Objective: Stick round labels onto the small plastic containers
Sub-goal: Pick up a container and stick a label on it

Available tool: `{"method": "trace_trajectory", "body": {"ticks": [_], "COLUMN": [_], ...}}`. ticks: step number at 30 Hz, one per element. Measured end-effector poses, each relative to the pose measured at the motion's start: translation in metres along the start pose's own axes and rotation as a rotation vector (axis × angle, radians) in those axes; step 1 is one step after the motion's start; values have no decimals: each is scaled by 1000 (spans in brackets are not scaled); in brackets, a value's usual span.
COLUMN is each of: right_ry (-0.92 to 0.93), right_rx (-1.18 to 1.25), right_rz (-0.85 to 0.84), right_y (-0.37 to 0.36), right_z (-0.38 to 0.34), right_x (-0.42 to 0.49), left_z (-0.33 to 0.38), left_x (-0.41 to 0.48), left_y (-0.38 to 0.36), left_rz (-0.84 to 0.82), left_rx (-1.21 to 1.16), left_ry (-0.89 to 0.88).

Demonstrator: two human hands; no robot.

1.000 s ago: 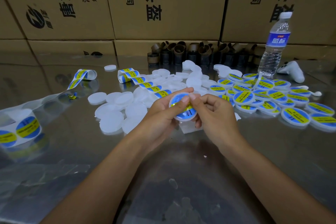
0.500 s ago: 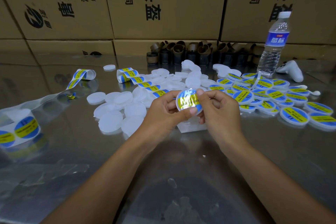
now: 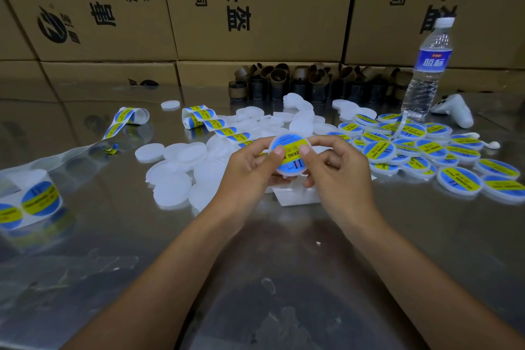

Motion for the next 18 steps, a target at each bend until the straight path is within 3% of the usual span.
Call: {"method": "trace_trajectory", "body": {"ticks": [10,18], "right_ry": [66,42], "right_rx": [-77,-12], "right_rz": [-114,-72], "right_y": [-11,-6], "right_z": [-8,-4], "right_x": [-6,-1], "left_z": [2,4], "left_x": [0,0], "left_y": [7,5], "left_rz": [96,64], "left_rx": [-46,-29], "left_ry": [8,-1]}}
Point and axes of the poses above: each hand's wrist, its own x-axis towards the middle knuckle, its own y-axis out of the back of the hand, z = x × y, the point moved 8 cm from there along x, towards the middle knuckle, and after that the axes turned 2 degrees about z, right-handed, at the moved point
